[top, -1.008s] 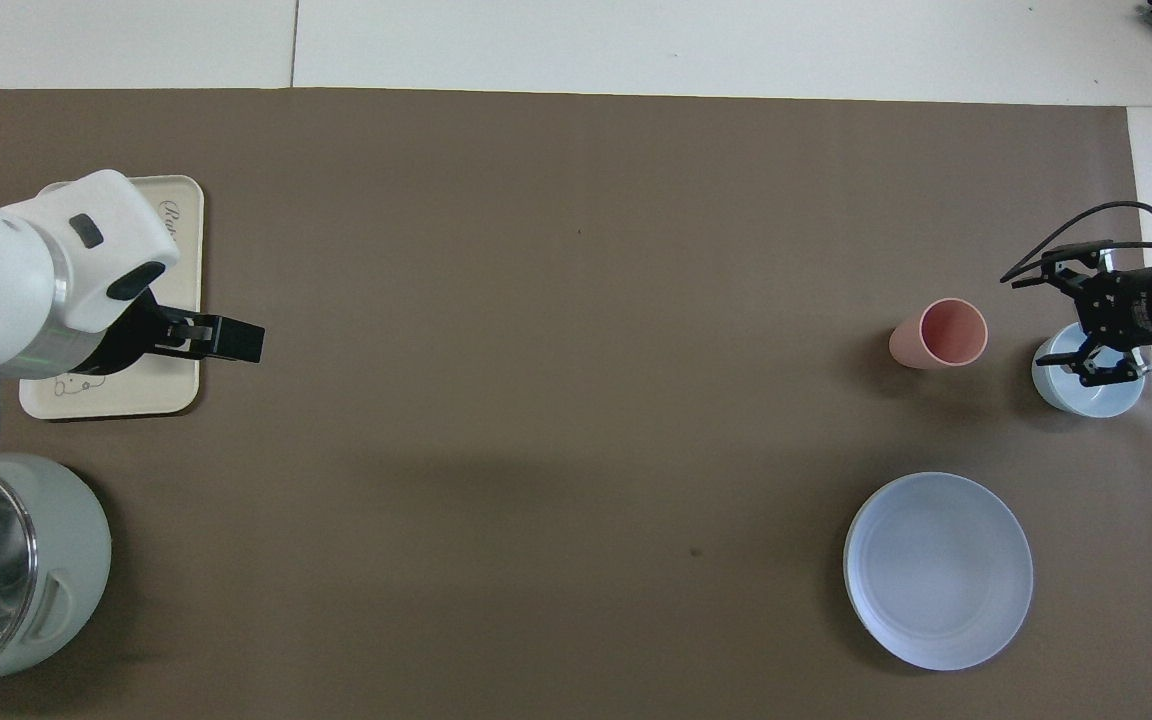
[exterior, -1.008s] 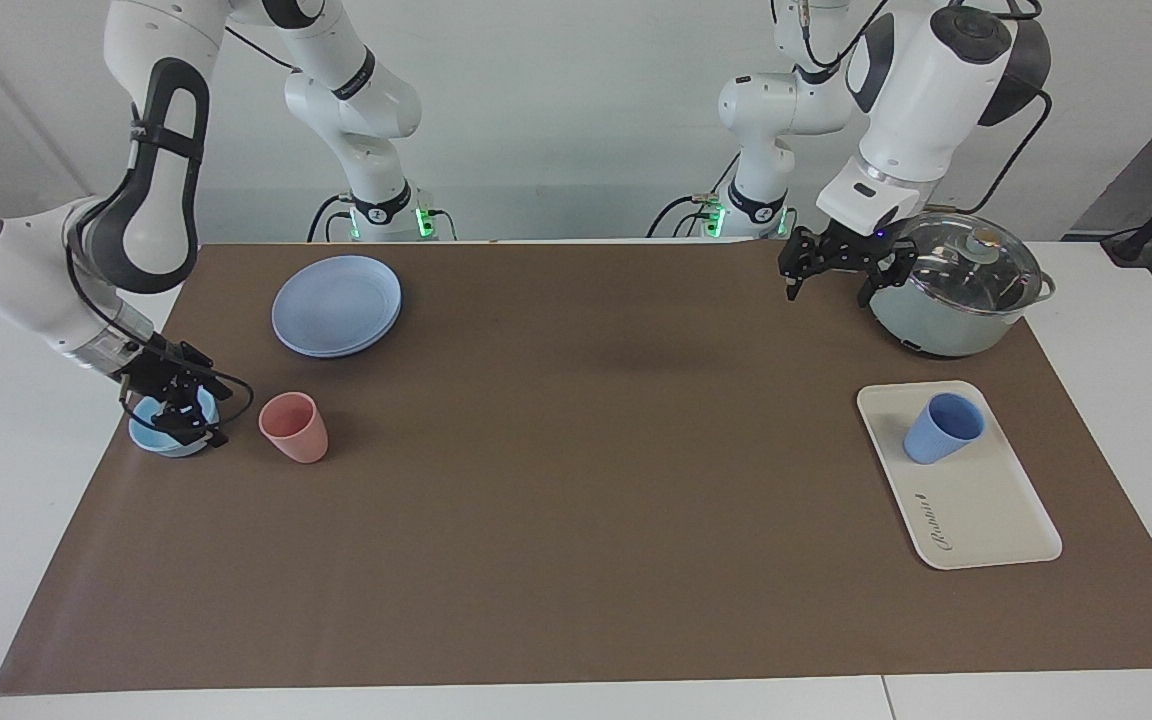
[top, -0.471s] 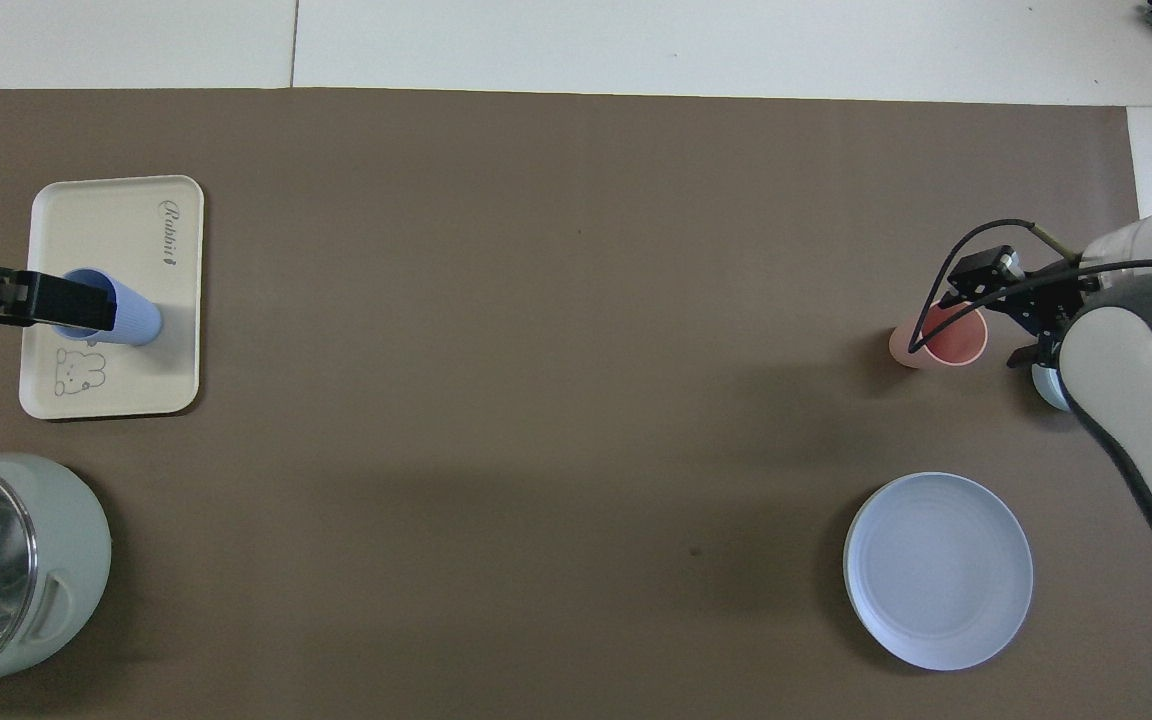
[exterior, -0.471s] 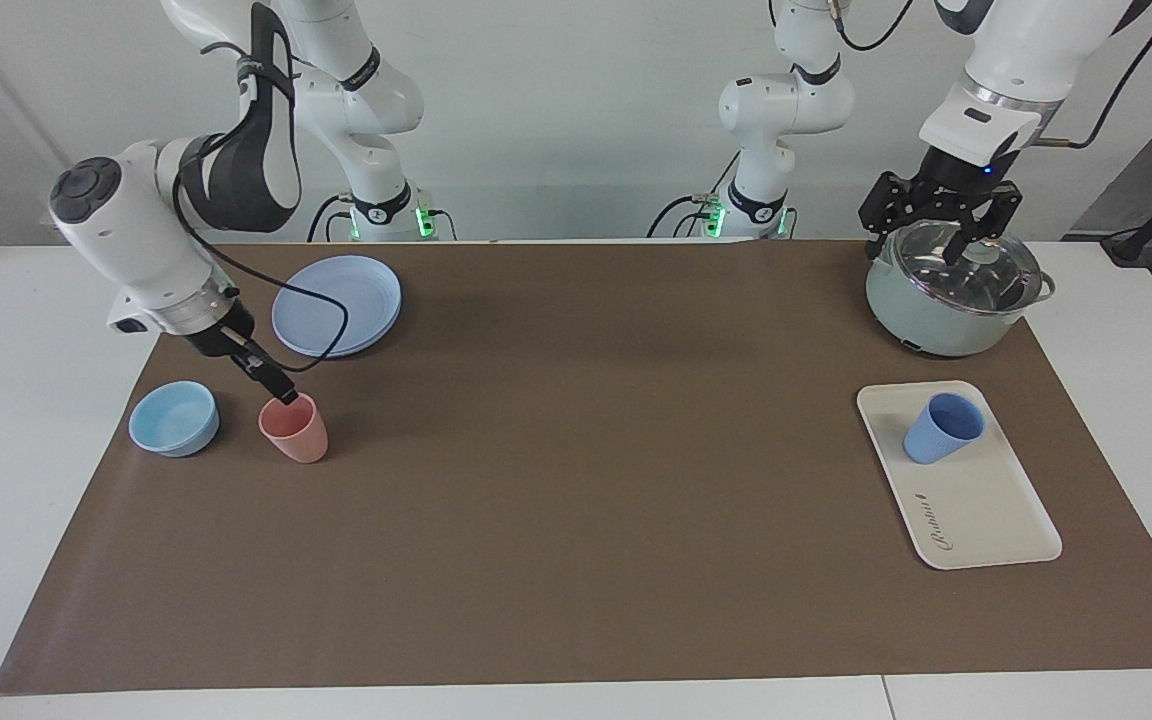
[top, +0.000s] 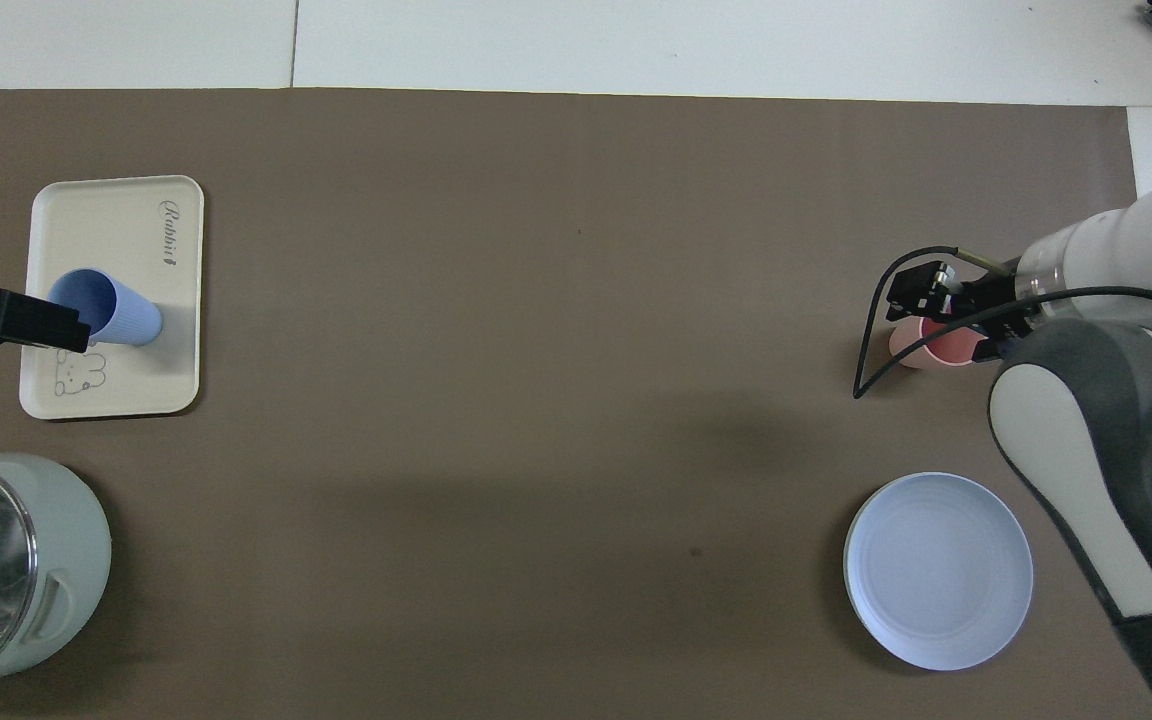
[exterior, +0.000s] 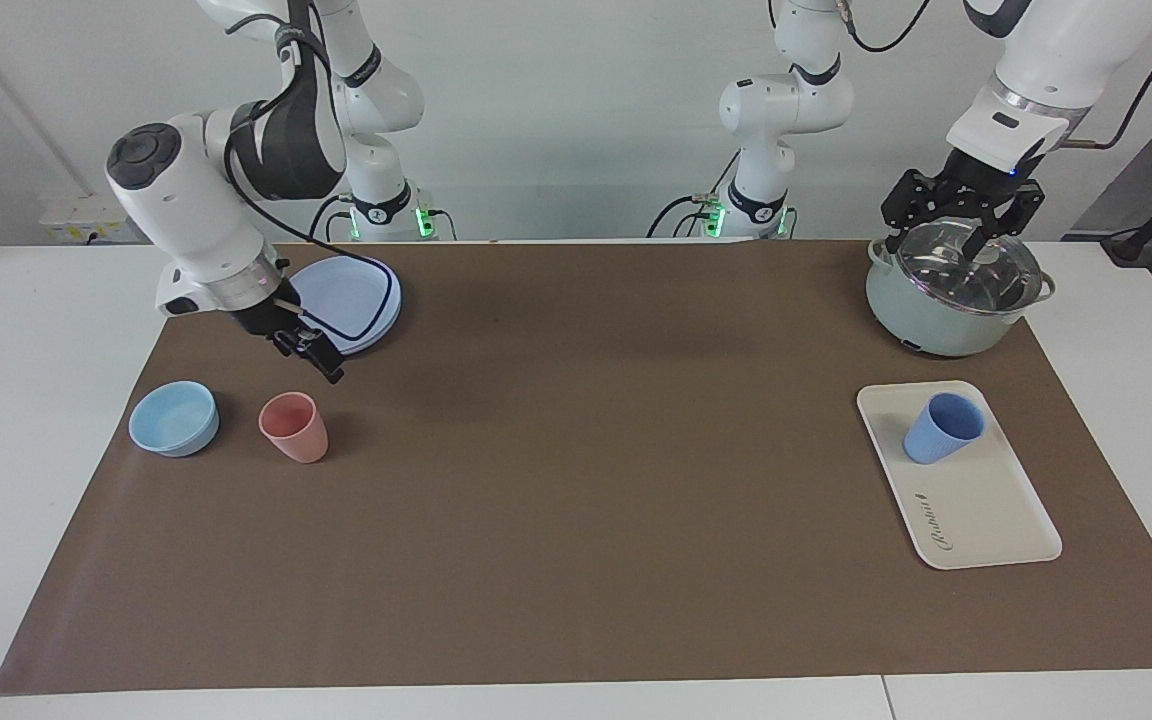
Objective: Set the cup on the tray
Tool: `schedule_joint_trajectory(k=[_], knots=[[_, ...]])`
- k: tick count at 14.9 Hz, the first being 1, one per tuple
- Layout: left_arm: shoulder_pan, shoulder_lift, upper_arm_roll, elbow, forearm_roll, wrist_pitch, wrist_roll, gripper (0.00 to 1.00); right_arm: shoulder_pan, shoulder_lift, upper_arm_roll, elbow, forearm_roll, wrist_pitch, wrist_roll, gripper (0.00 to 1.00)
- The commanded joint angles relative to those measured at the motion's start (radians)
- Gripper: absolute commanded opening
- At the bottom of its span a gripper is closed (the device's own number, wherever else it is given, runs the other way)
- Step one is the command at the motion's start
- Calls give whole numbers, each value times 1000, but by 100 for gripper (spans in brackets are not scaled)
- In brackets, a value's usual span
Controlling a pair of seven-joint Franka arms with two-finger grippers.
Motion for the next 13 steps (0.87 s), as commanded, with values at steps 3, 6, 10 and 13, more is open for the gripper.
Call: schedule_joint_trajectory(k=[3,6,10,13], knots=[[1,-6,-5,-32,21,3,13,100,-14,-69,-3,1,-36,-65,-316,100],[-5,-4,-7,-32,16,21,4,100,-25,-70,-9,77,-36,-129,-359,100],[-2,-12,-10,-44,12,29,-51,100,-25,-60,-9,162,-36,-176,-359,100],[-2,-14,-8,-48,12,17,-78,100,-30,-34,-11,269,-38,-255,-358,100]])
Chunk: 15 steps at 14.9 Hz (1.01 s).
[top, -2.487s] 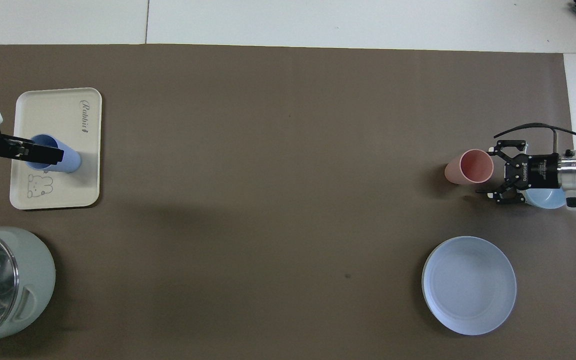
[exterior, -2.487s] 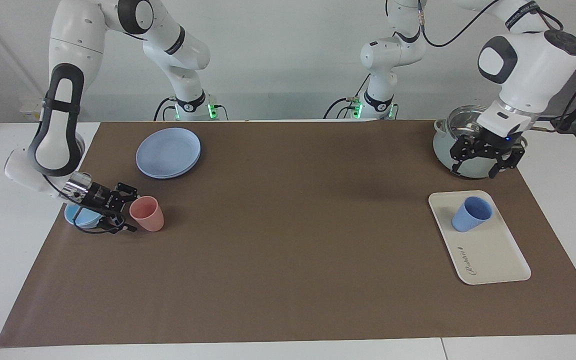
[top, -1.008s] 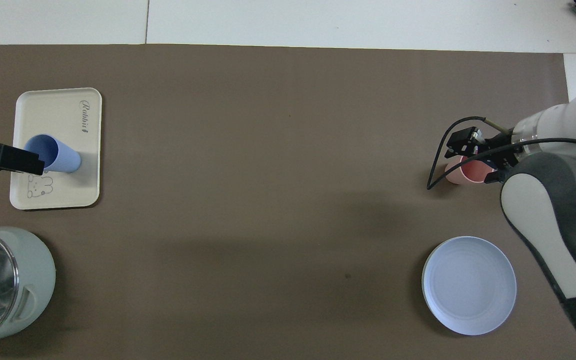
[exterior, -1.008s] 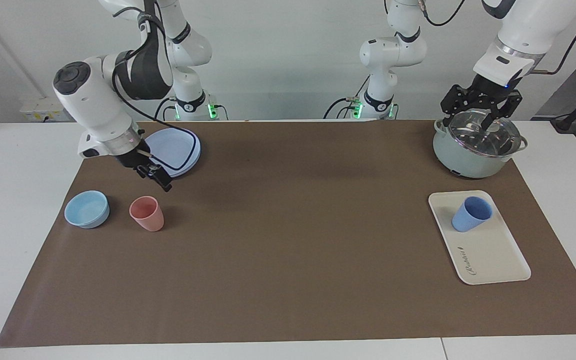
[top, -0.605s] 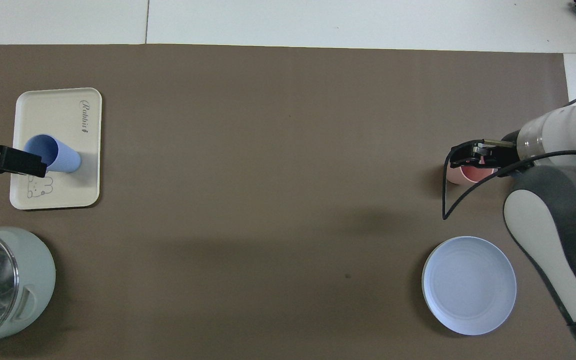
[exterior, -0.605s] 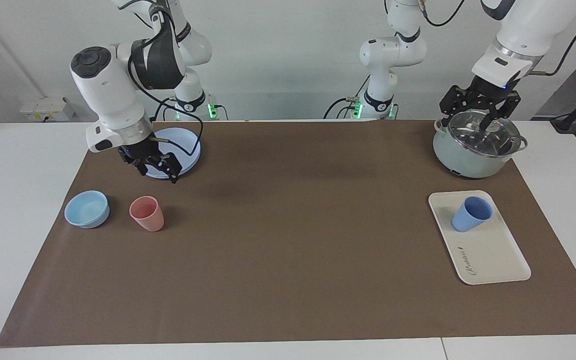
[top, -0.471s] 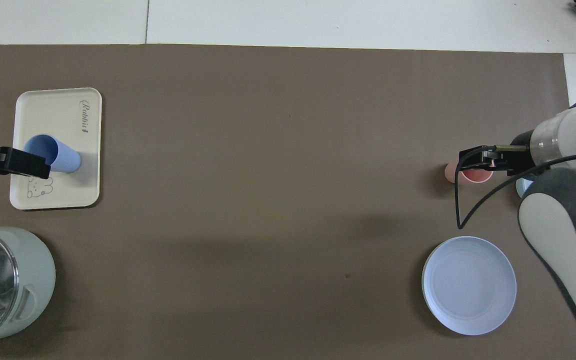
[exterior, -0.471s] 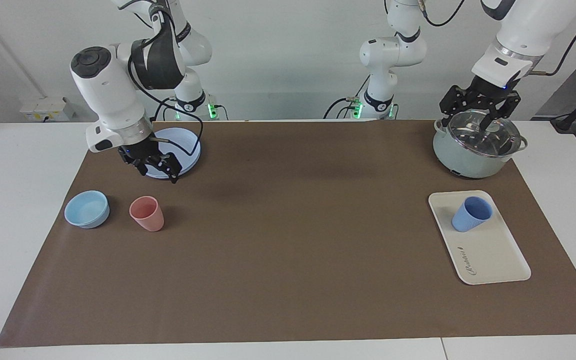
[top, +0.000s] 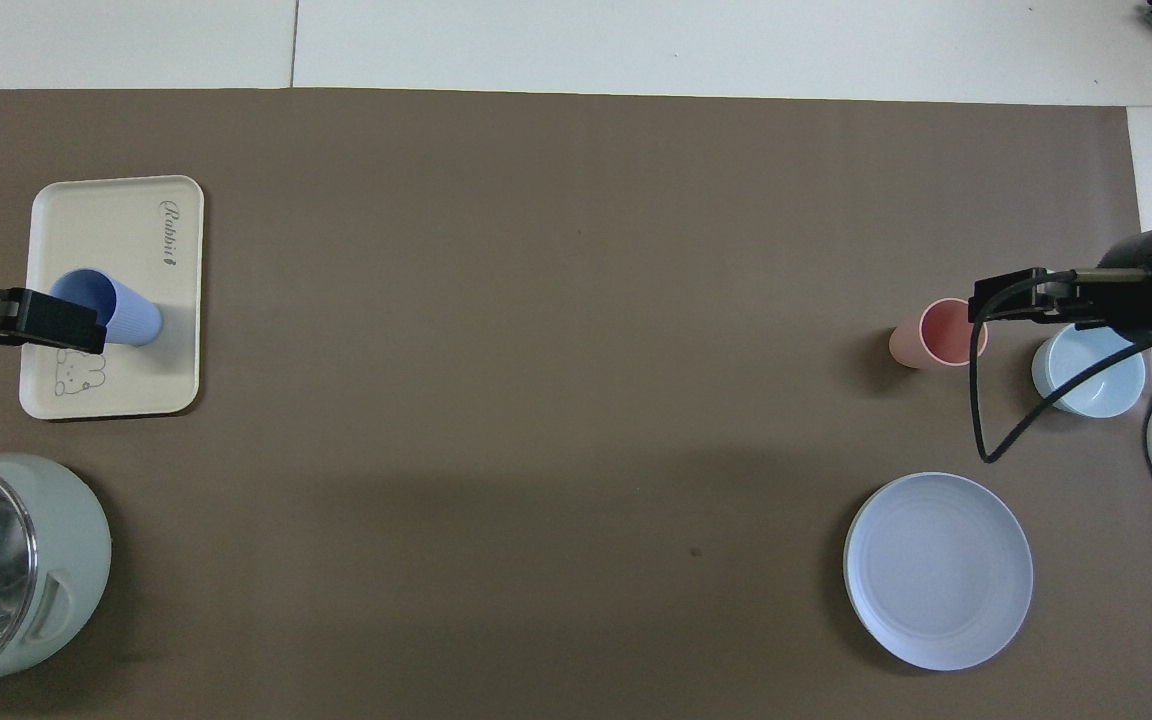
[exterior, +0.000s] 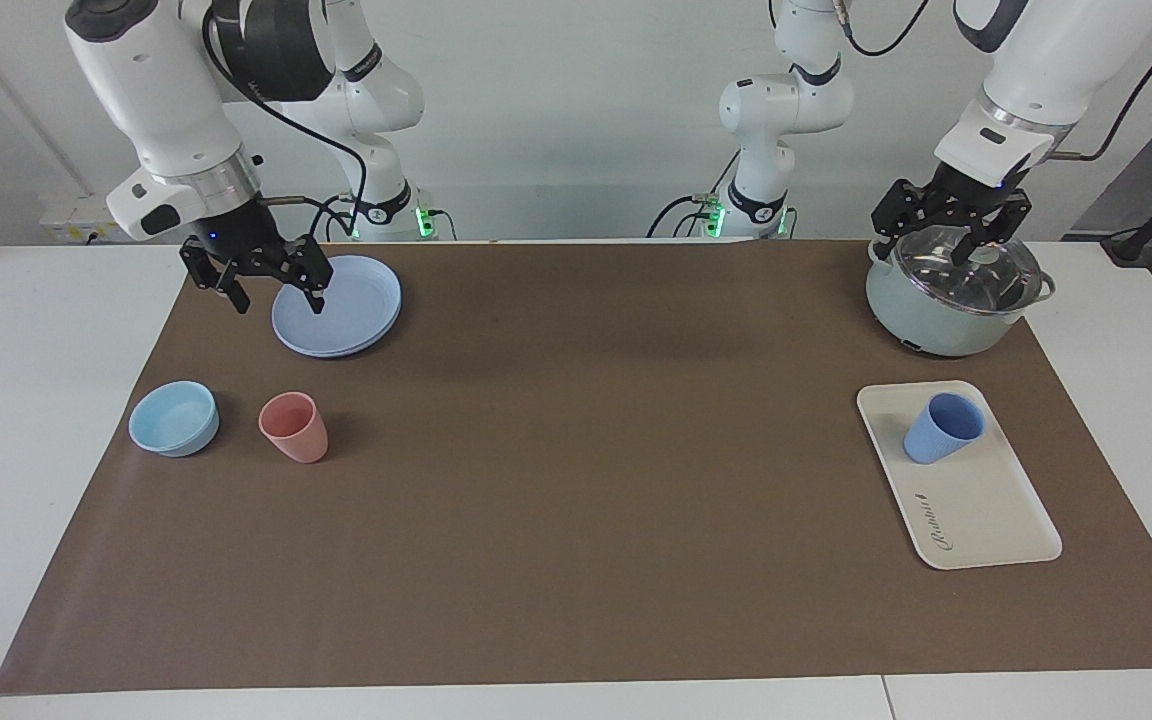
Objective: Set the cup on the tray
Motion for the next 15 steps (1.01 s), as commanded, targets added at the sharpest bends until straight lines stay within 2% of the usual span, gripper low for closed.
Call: schedule_joint_trajectory(k=[1,6,15], knots=[[1,-18,-2,-28,12,14,-27,100,-15,58,5,132,-23,-95,-22,100],[-4,-33,0,-63,13,17,-26,100,-18,60,2,144,-30,-109,-19,100],[6,-41,-2,-72,15,40,-40,100,-9,23,10,70,-28,-112,-27,100]])
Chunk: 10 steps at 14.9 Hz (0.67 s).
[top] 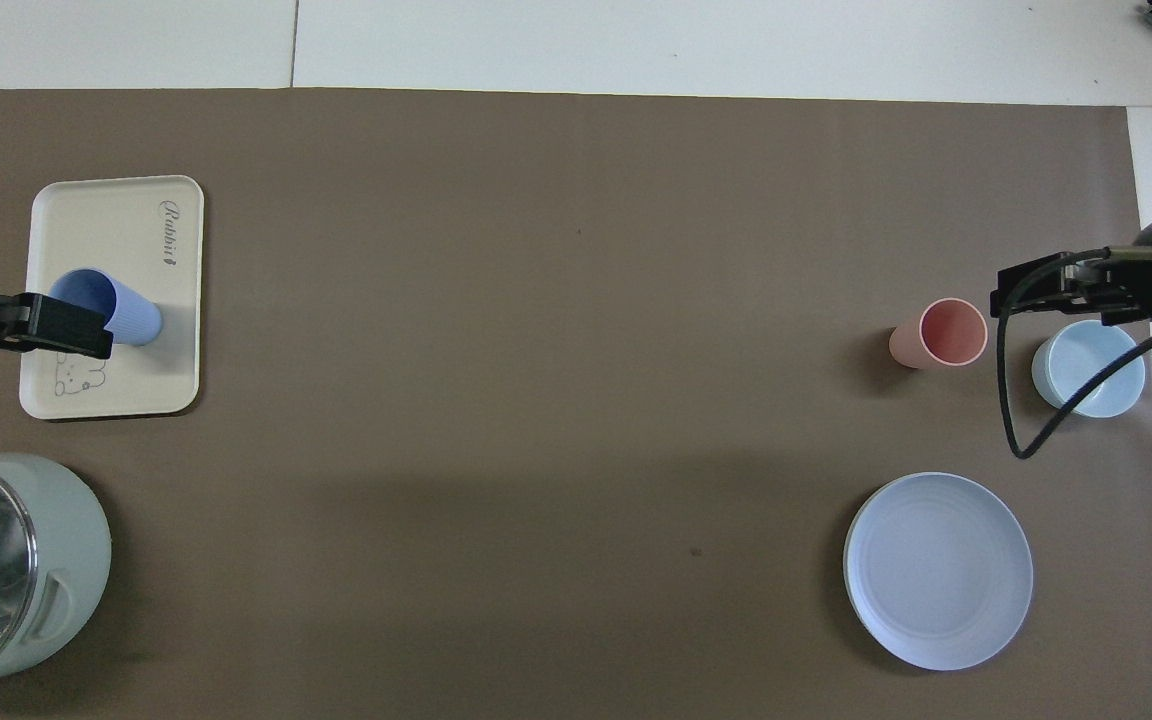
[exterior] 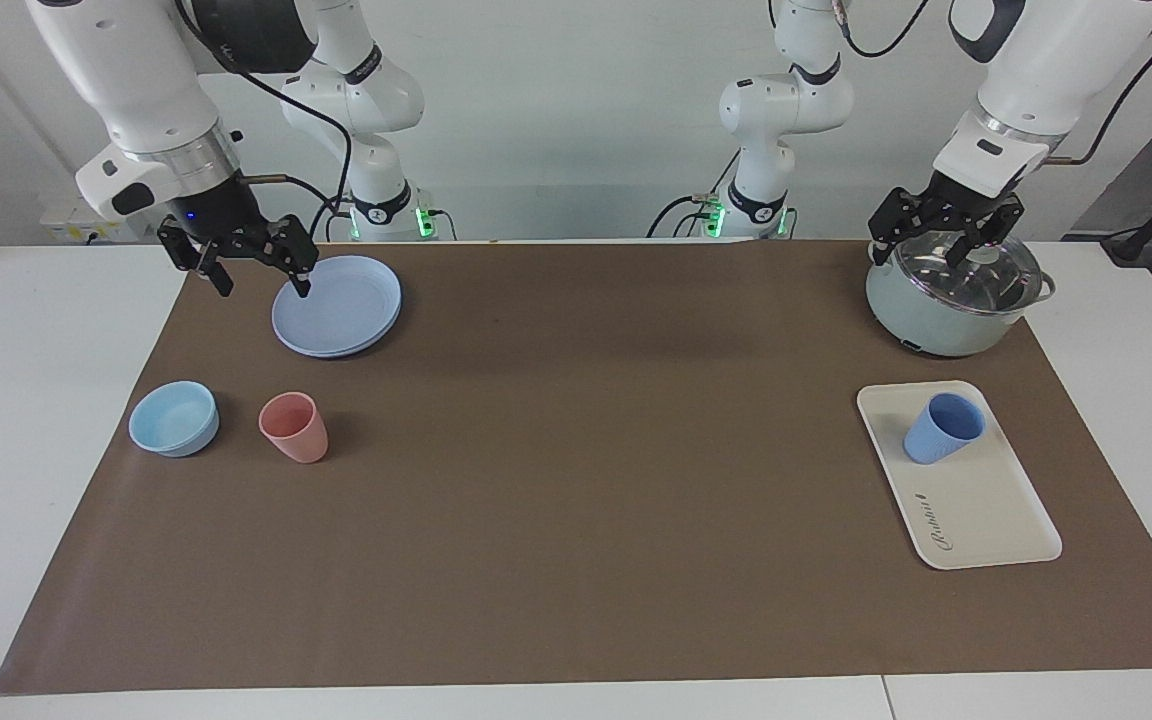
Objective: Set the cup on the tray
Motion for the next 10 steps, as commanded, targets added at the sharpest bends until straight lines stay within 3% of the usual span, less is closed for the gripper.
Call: schedule_joint_trajectory(k=[1,10], knots=[[5,-28,-4,-31,15,27,-9,100,1,-21,7,-29,-25,-4,-26,100],[9,-21,-1,-2,21,-36,-8,100,18,-21,11,-28,-52,4,-26,100]])
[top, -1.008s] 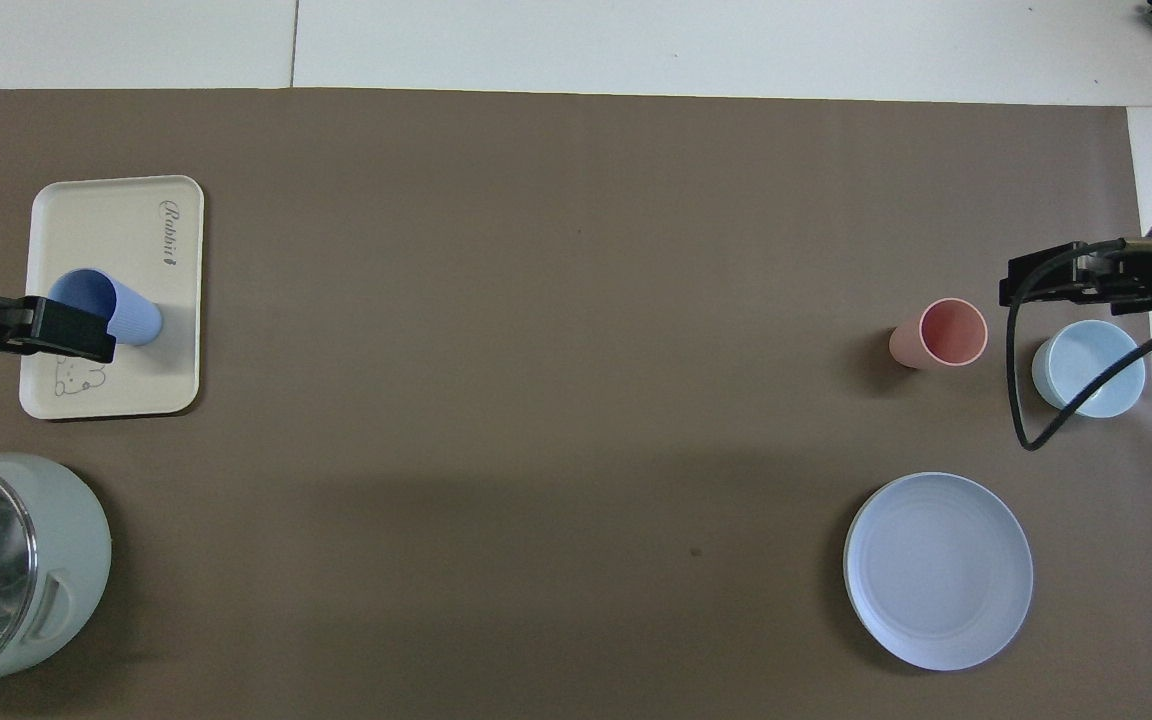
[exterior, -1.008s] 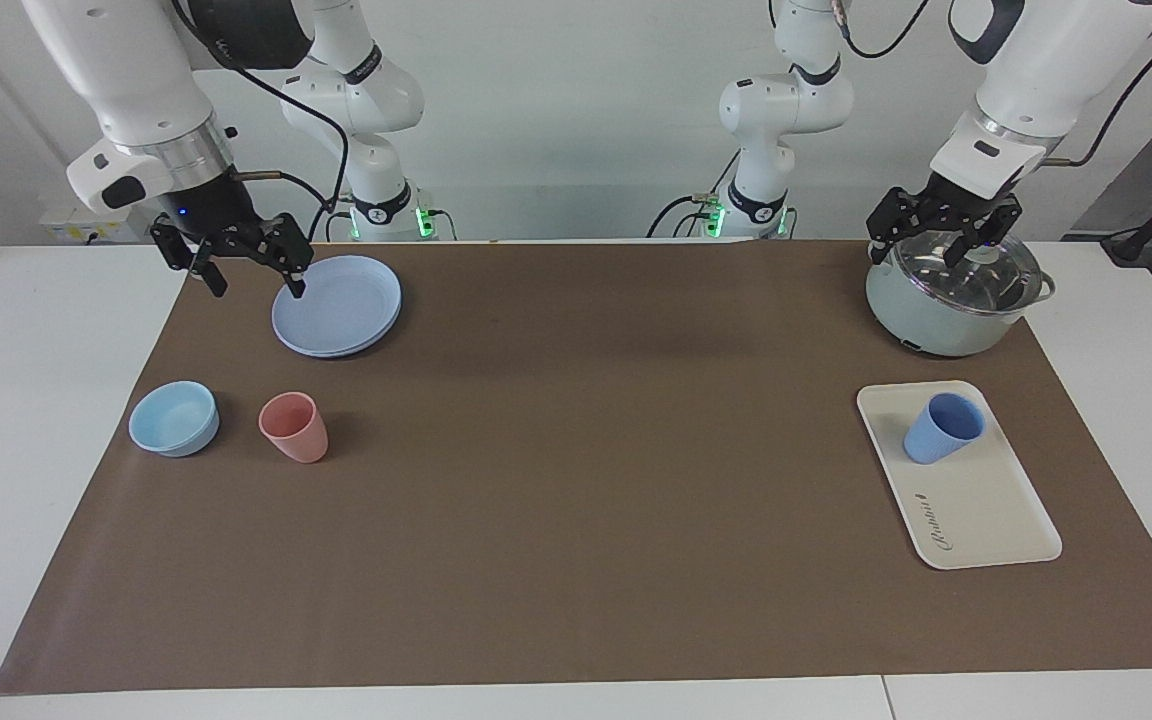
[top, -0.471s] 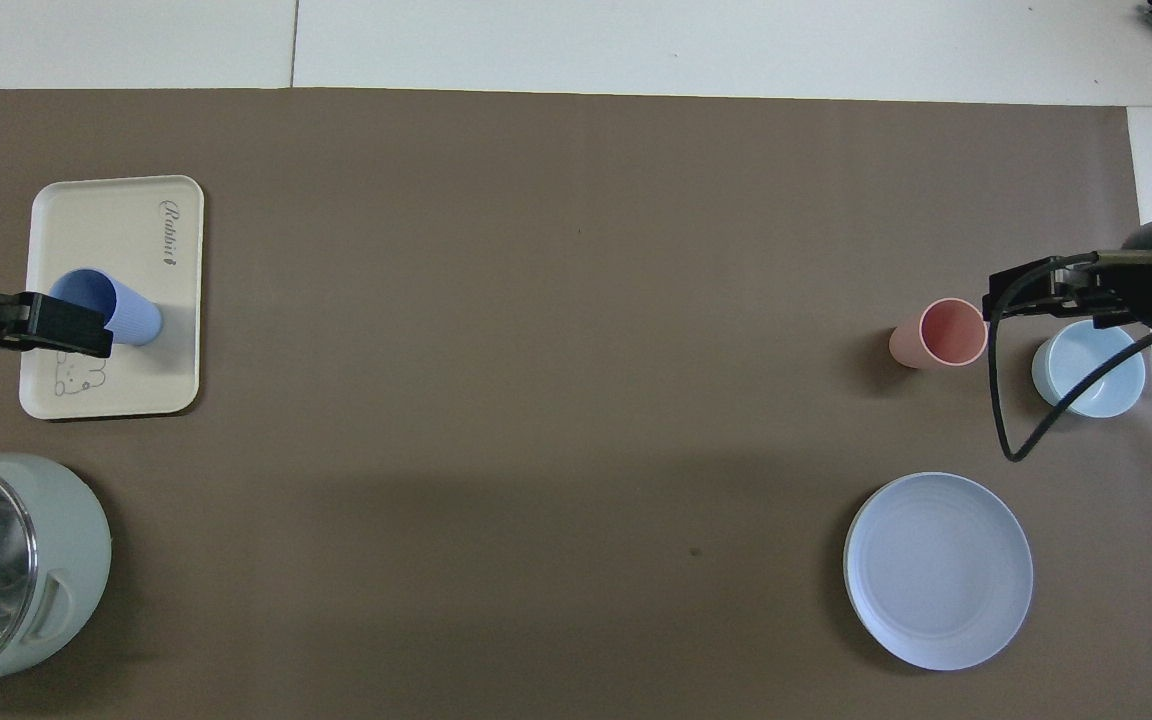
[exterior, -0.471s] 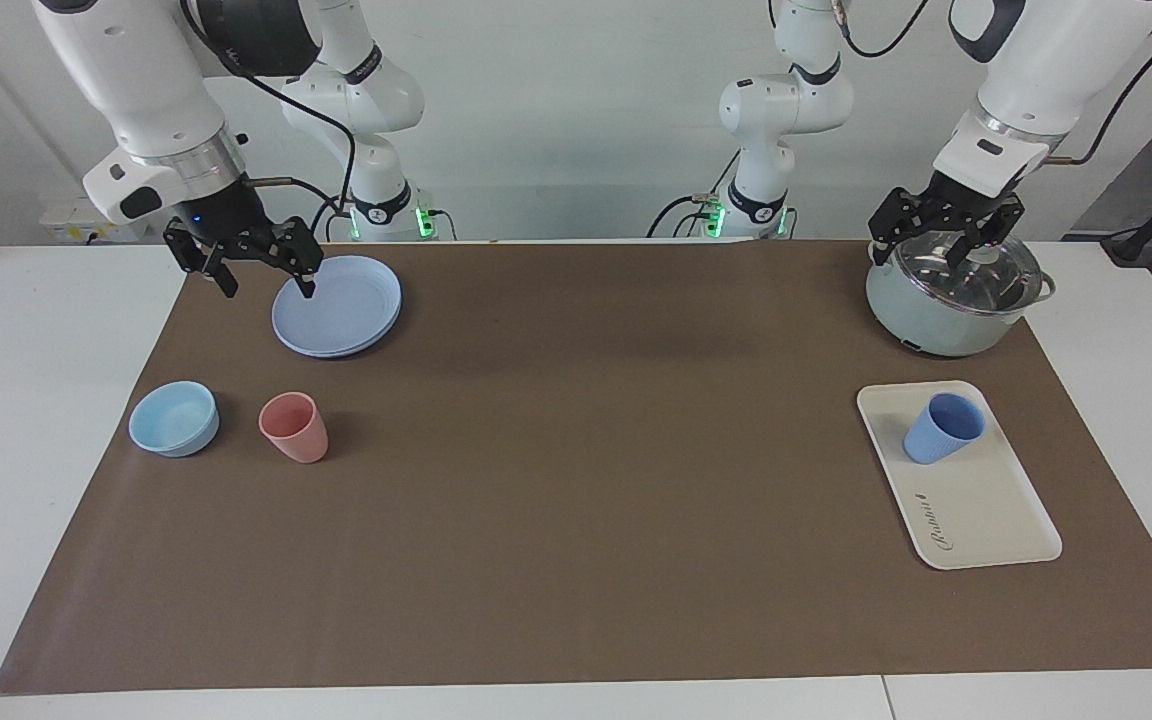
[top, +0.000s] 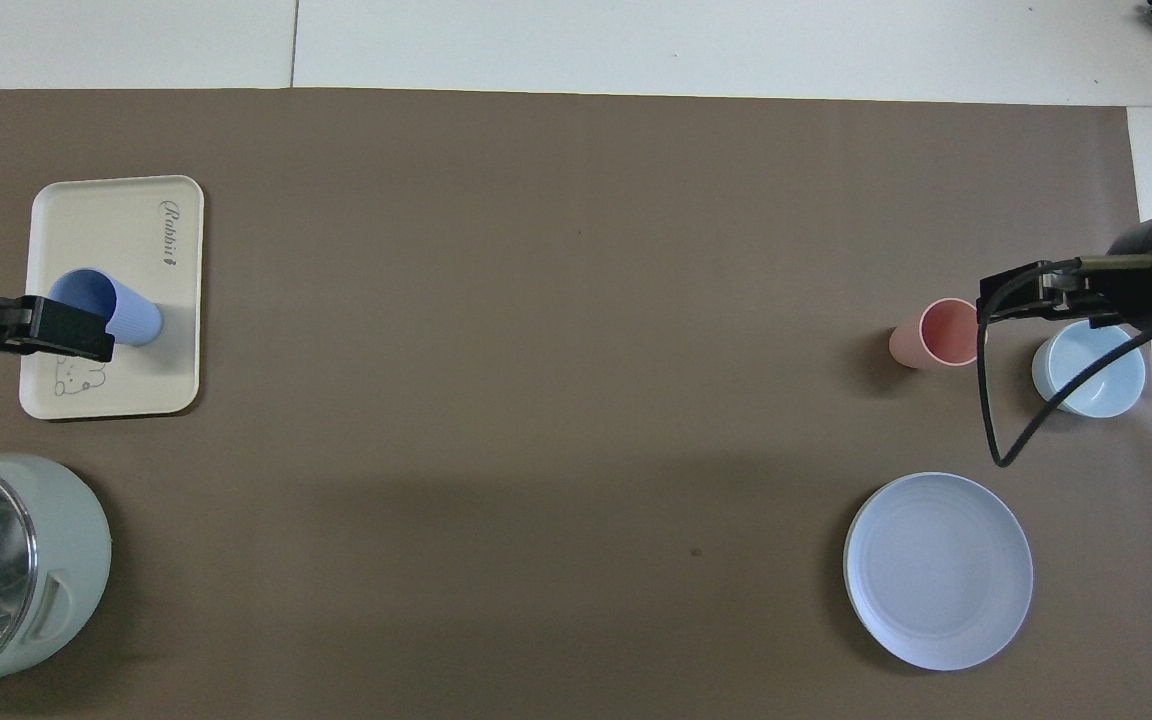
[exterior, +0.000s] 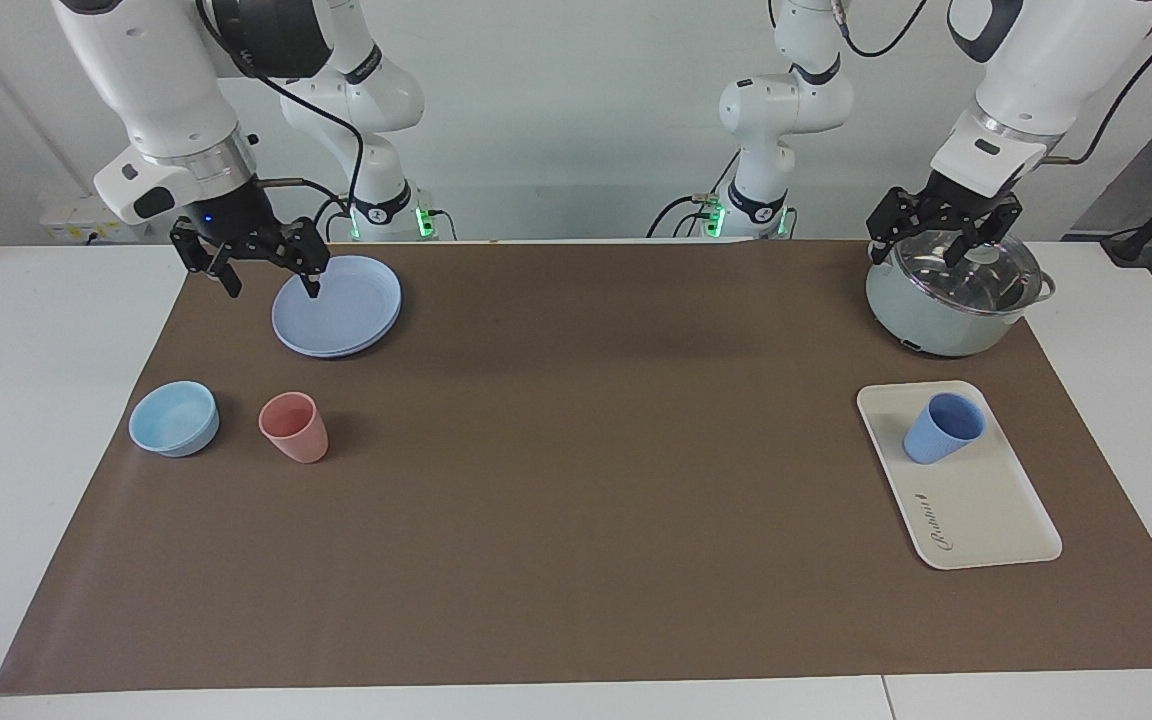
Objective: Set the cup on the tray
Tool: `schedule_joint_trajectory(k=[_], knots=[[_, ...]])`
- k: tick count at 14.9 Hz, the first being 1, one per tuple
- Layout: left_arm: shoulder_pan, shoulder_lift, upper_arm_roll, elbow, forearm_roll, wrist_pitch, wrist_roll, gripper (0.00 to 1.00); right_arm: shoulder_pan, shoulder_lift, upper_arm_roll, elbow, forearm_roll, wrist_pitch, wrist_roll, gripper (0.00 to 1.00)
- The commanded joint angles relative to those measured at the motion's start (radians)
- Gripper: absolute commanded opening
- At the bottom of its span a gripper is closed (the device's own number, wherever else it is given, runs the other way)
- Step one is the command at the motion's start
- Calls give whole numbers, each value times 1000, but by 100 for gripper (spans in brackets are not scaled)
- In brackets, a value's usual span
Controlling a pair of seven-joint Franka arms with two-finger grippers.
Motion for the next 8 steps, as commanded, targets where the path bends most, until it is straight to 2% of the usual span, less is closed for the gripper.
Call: schedule_joint_trajectory(k=[1,8], knots=[[9,-19,-1,-1,21,-27,-8,100,3,-20,3,-21,-25,4,-24,100],[9,-29,-1,-15,19,-11,-6,100,4,-20,3,-19,-9,-2,-17,100]])
